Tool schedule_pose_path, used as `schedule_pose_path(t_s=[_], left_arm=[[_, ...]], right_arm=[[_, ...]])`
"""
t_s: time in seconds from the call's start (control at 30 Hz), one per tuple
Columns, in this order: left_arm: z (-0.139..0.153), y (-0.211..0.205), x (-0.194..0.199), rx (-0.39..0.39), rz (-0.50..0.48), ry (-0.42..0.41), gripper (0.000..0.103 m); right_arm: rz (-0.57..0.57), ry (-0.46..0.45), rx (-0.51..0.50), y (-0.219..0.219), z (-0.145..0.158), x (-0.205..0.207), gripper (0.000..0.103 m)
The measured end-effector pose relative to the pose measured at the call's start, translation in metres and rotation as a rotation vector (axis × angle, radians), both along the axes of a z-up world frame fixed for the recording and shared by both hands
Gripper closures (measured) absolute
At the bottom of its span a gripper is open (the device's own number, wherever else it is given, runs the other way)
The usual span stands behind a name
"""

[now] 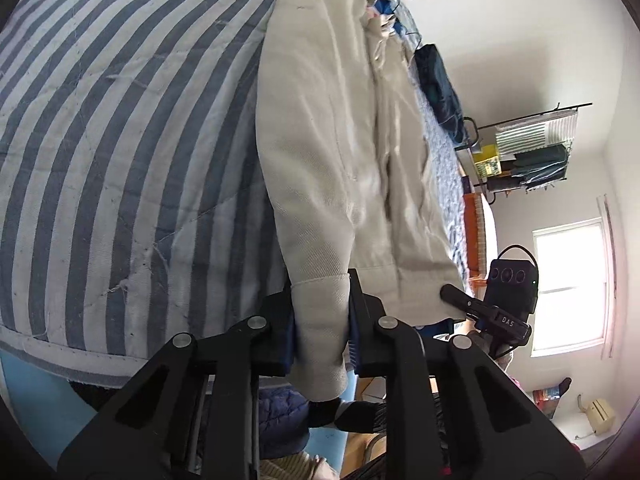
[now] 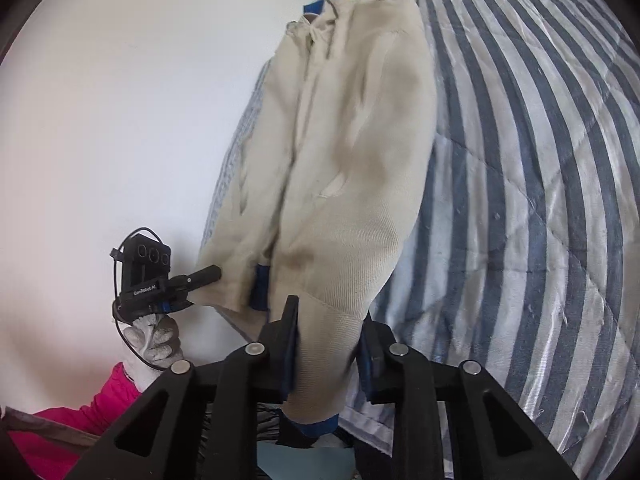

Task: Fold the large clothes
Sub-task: 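Grasp the jacket hem with both grippers and lift it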

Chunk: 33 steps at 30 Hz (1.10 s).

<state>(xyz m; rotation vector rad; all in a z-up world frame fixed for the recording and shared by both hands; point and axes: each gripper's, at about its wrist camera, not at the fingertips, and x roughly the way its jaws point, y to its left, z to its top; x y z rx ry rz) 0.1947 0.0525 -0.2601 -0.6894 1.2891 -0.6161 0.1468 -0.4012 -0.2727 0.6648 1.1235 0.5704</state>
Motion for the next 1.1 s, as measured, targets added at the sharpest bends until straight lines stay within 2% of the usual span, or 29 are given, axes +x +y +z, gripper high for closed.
schedule_pose_path(t_s=[0.2, 0.37, 0.47, 0.6, 0.83, 1.1], left_arm=[[0.032, -0.004, 0.009, -0.058, 0.014, -0.060, 0.085], [0.059, -0.006, 0.026, -0.087, 0.032, -0.114, 0.085], [0.073, -0.005, 0.042, -0.101, 0.048, -0.138, 0.085], [0.085, -0.010, 0.073, -0.106, 0.072, -0.159, 0.085], [0.083, -0.019, 0.133, -0.080, 0.116, -0.162, 0.085], [0.043, -0.028, 0.199, -0.019, 0.174, -0.096, 0.085]], right_arm=[[0.012, -0.063, 0.014, 0.010, 0.020, 0.010, 0.082], [-0.034, -0.110, 0.069, 0.008, 0.037, 0.022, 0.083], [-0.078, -0.125, 0.093, -0.012, 0.046, 0.036, 0.084], [-0.132, -0.139, 0.077, -0.025, 0.058, 0.061, 0.084], [-0.165, -0.125, -0.017, -0.040, 0.070, 0.119, 0.084], [-0.190, -0.030, -0.105, -0.040, 0.042, 0.192, 0.084]])
